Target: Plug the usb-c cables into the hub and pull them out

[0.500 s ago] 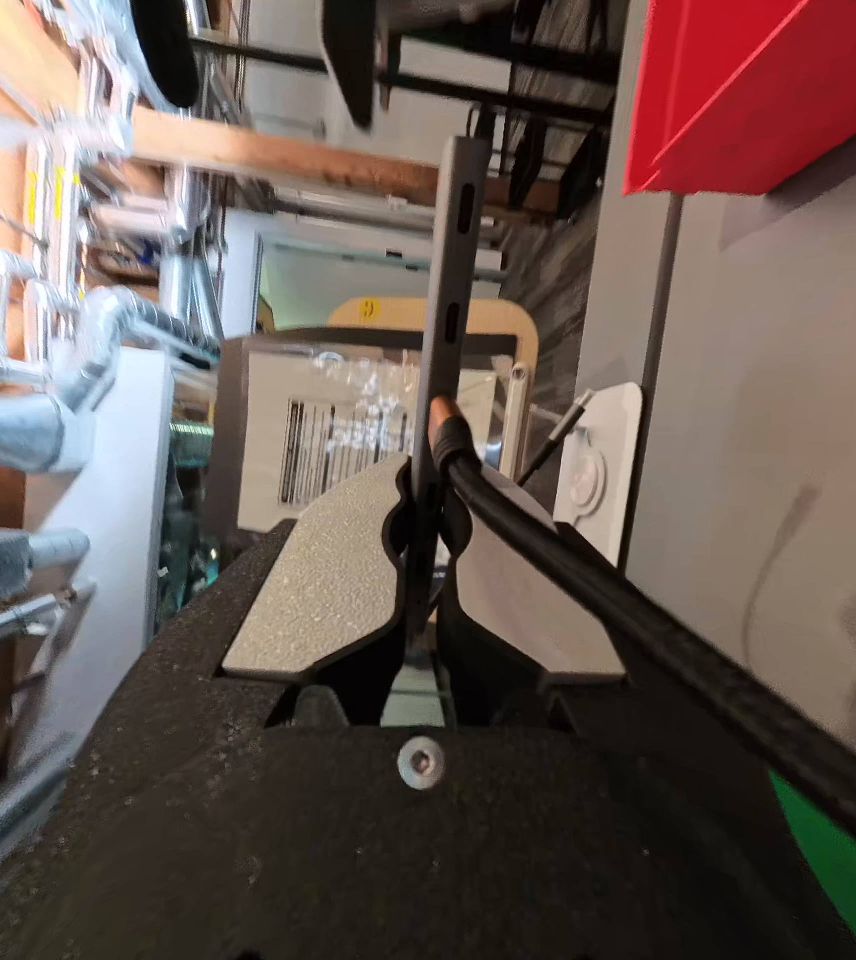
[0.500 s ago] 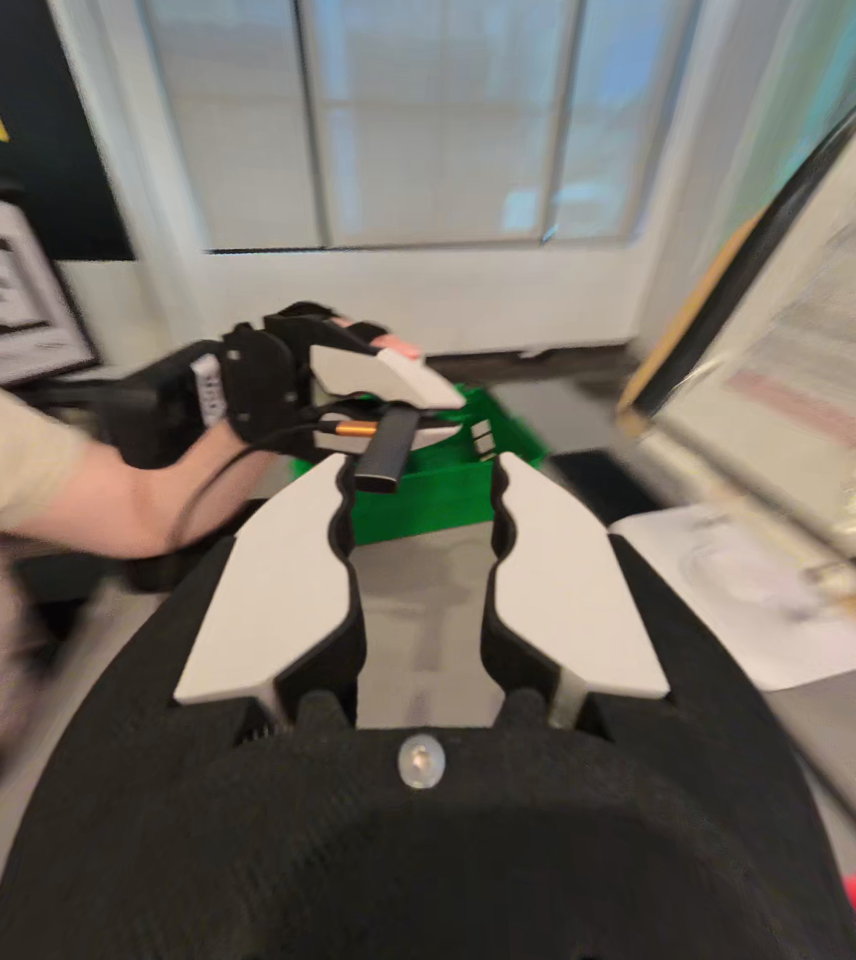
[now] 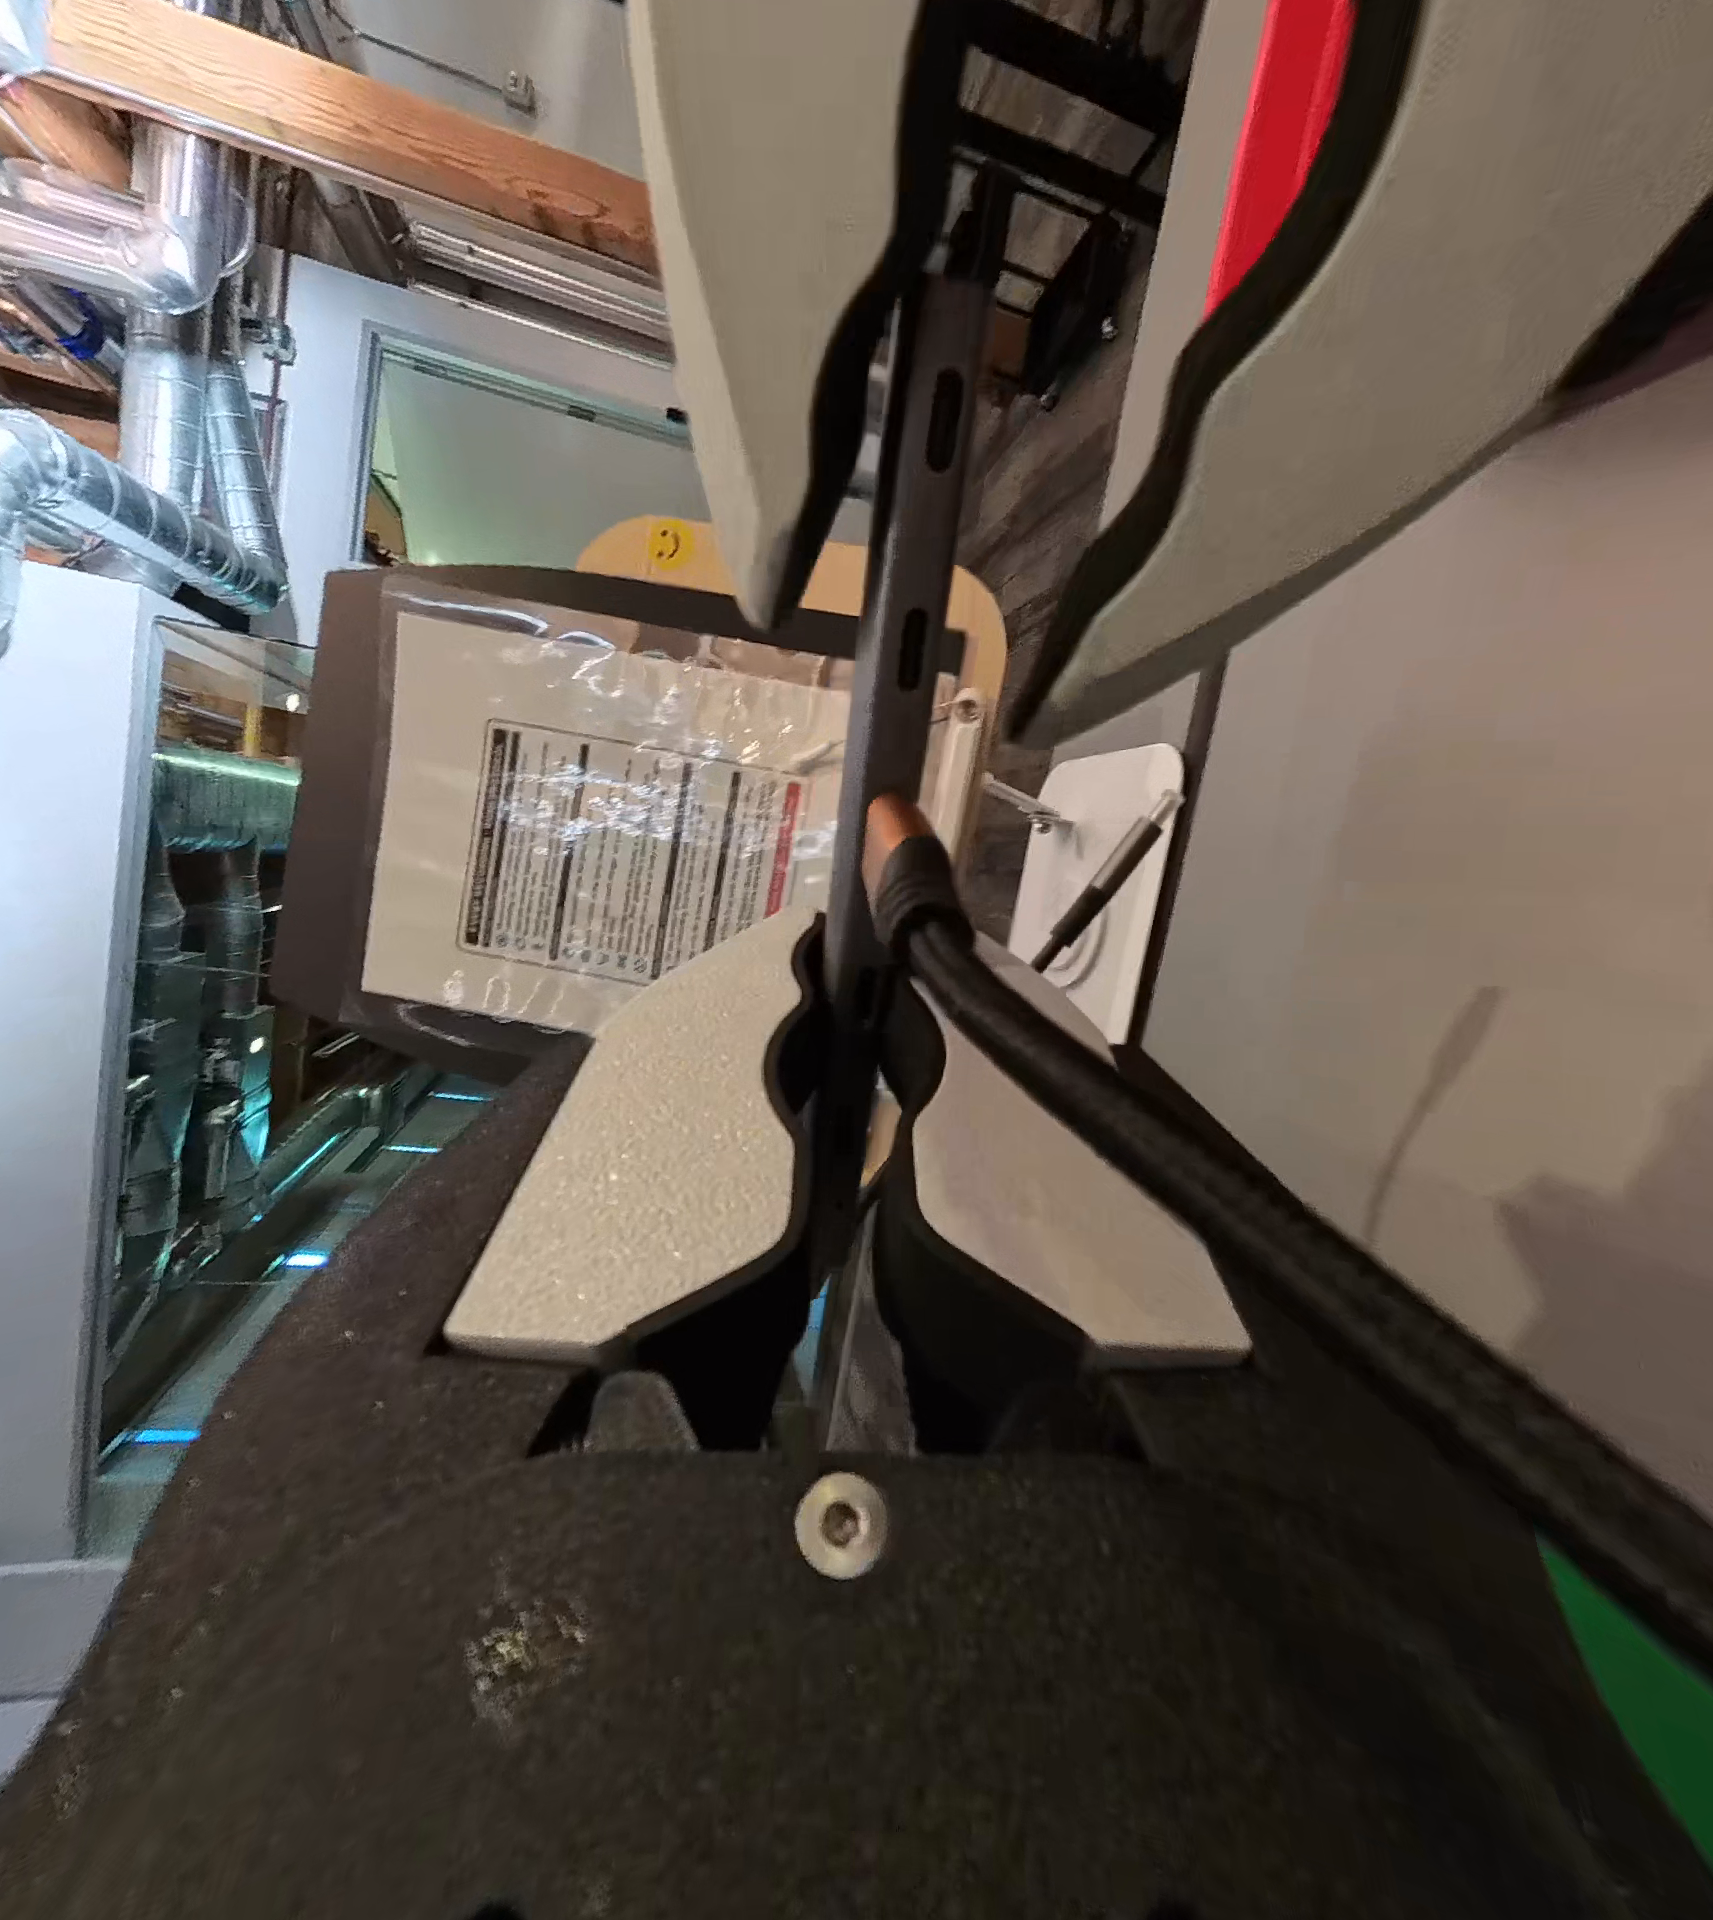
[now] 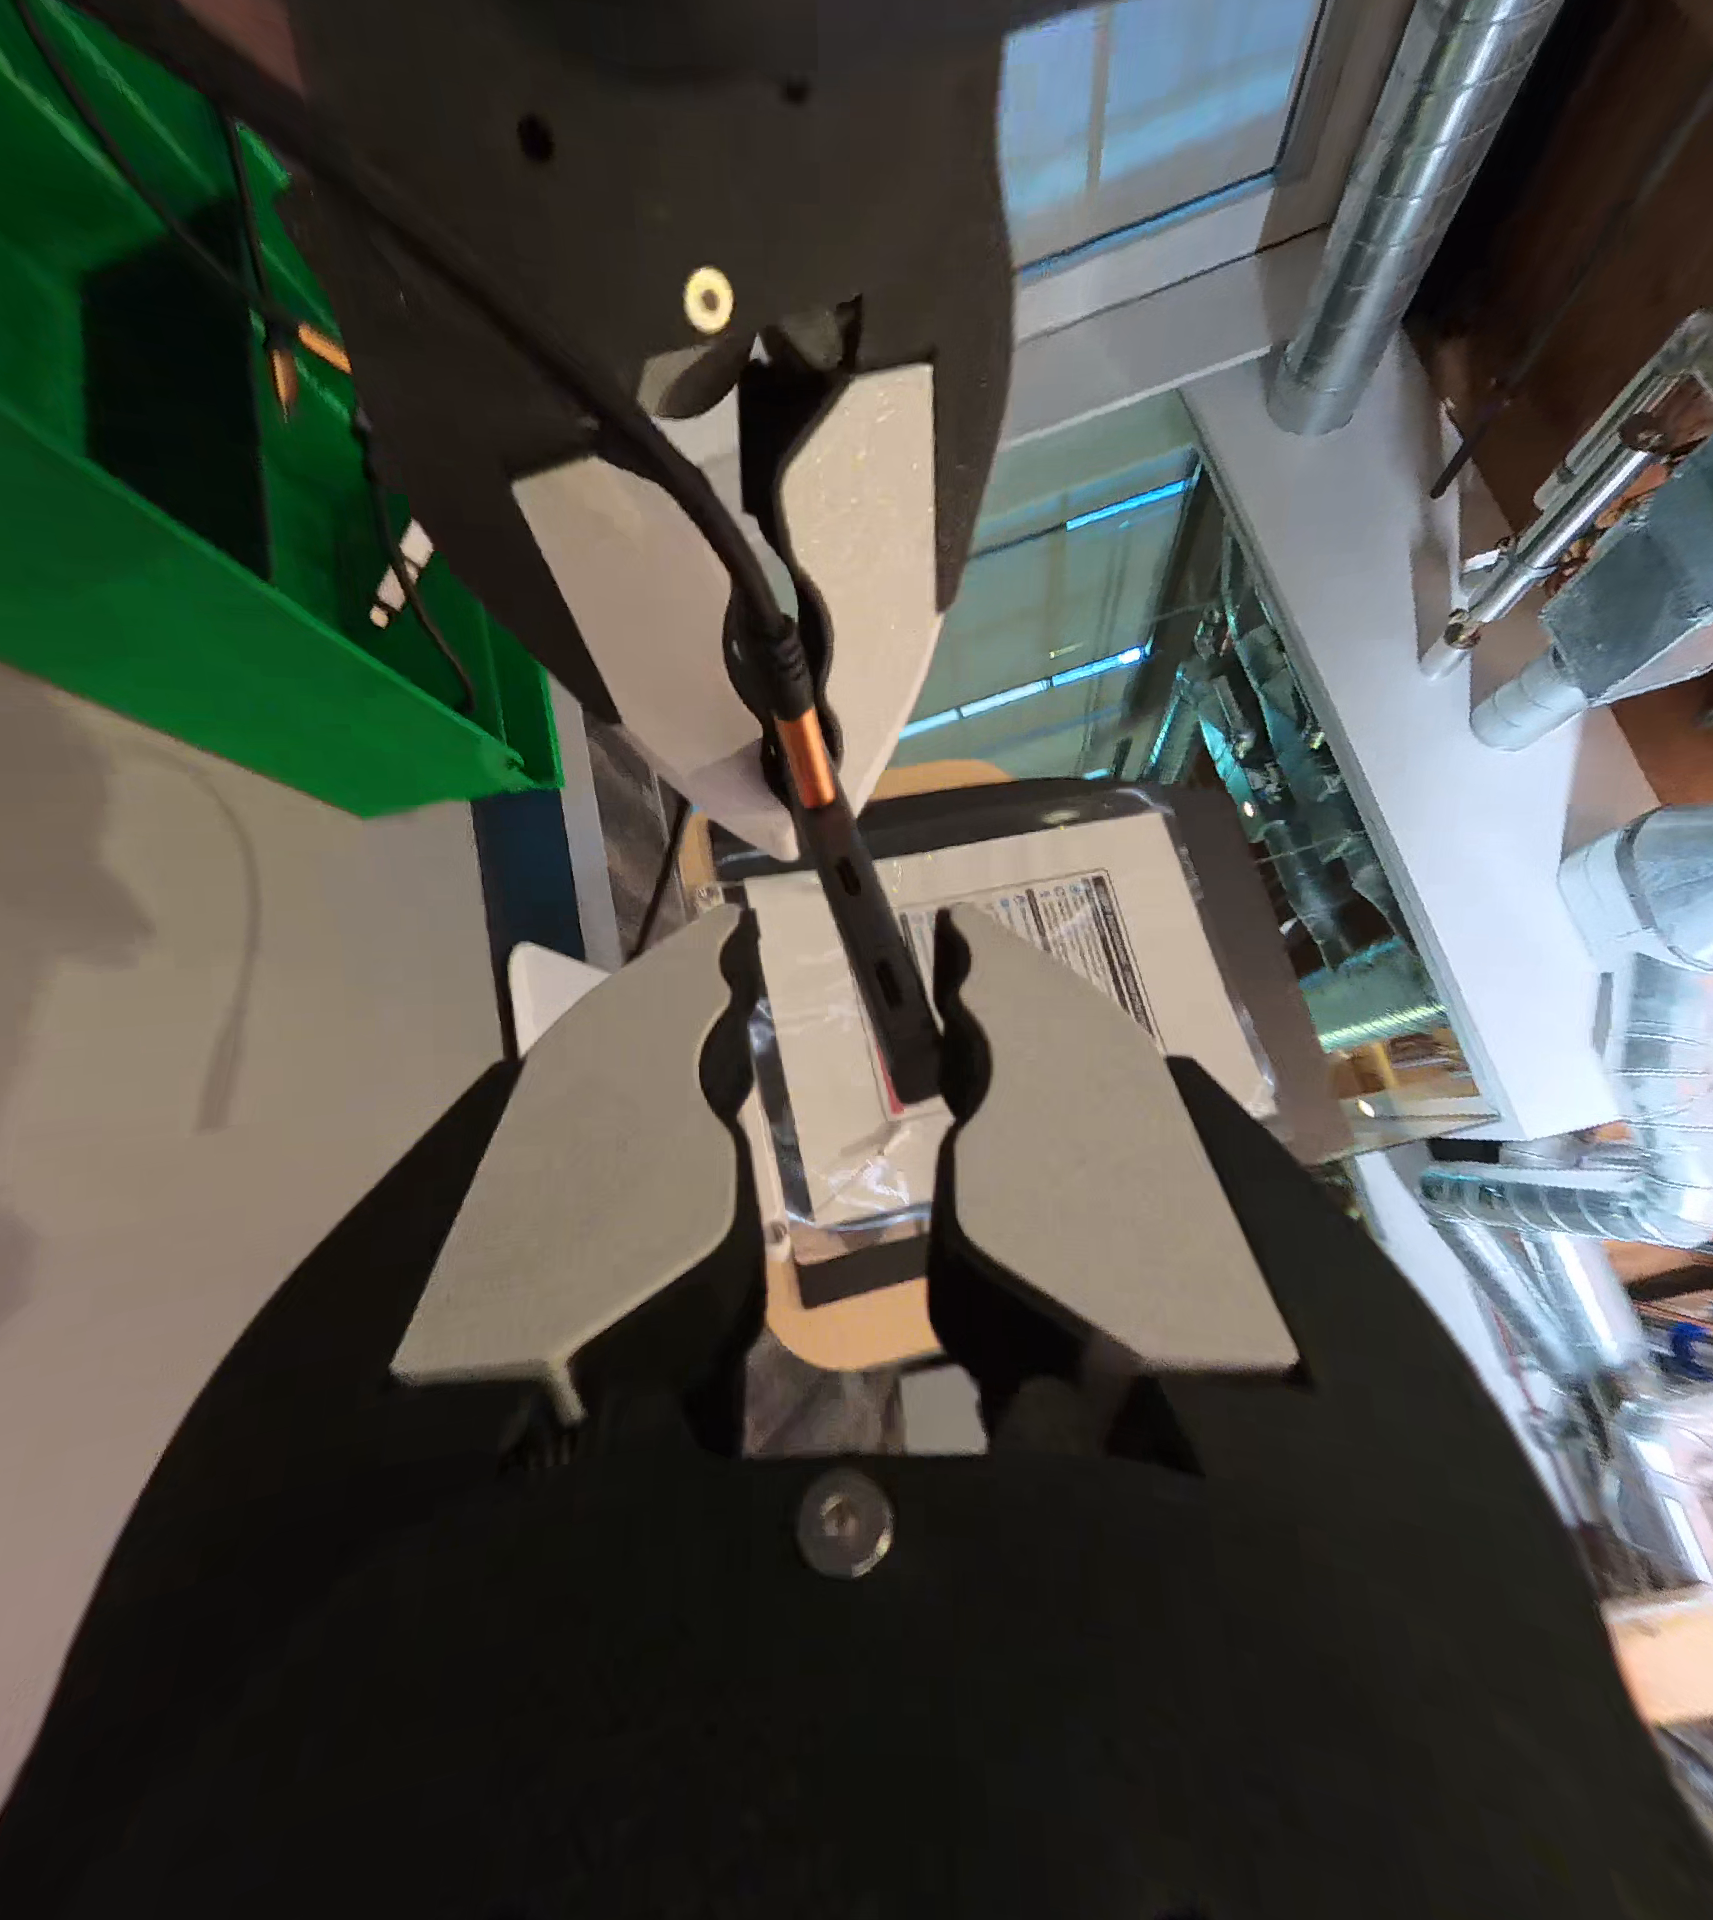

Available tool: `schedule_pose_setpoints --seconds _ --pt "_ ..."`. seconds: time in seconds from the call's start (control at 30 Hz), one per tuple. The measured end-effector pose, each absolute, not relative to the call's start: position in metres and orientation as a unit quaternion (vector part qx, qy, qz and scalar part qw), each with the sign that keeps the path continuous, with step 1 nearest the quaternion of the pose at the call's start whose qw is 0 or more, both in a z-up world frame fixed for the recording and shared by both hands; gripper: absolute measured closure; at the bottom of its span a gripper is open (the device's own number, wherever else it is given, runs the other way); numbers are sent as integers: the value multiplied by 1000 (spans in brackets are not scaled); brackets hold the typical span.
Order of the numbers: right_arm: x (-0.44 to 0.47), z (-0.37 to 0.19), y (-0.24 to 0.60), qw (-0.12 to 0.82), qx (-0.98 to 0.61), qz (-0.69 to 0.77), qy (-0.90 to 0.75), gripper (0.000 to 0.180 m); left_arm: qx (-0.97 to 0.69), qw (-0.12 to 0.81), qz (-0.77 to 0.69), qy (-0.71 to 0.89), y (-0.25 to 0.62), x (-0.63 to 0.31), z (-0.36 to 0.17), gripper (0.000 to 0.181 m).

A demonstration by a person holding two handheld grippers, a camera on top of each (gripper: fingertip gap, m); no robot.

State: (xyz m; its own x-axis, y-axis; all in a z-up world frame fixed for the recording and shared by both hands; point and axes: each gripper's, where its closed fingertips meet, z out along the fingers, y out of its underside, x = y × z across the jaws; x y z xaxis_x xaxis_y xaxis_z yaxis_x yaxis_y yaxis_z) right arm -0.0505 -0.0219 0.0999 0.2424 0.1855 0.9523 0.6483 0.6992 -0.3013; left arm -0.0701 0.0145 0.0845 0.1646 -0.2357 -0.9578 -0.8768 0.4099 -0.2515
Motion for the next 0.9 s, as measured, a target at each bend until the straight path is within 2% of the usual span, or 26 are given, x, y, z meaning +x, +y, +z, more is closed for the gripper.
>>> schedule_pose_setpoints --seconds 0.03,0.1,0.2,0.33,0.4,0.53,0.6,0.8,0.9 --pt "-50 100 -19 703 -351 -183 -591 153 -476 594 260 594 14 -68 81 175" --pt "-47 94 -18 682 -353 -203 -608 164 -484 585 244 603 13 -65 74 170" --pt "-46 93 -19 682 -344 -195 -616 166 -484 611 182 599 7 -62 79 164" --pt "-35 103 -17 698 -330 -220 -597 168 -529 637 36 559 -10 -80 104 144" --pt "-28 111 -17 713 -323 -223 -580 169 -548 637 -61 538 -24 -92 117 143" --pt "-14 131 -18 751 -314 -231 -532 169 -585 558 -290 511 -58 -99 125 143" --pt "-12 141 -25 772 -301 -221 -514 169 -580 546 -362 484 -59 -93 134 136" --pt "-20 143 -39 774 -281 -202 -530 169 -578 490 -455 468 -51 -55 124 128" --pt "-23 140 -41 769 -272 -206 -540 169 -549 493 -505 449 -55 -47 134 138"
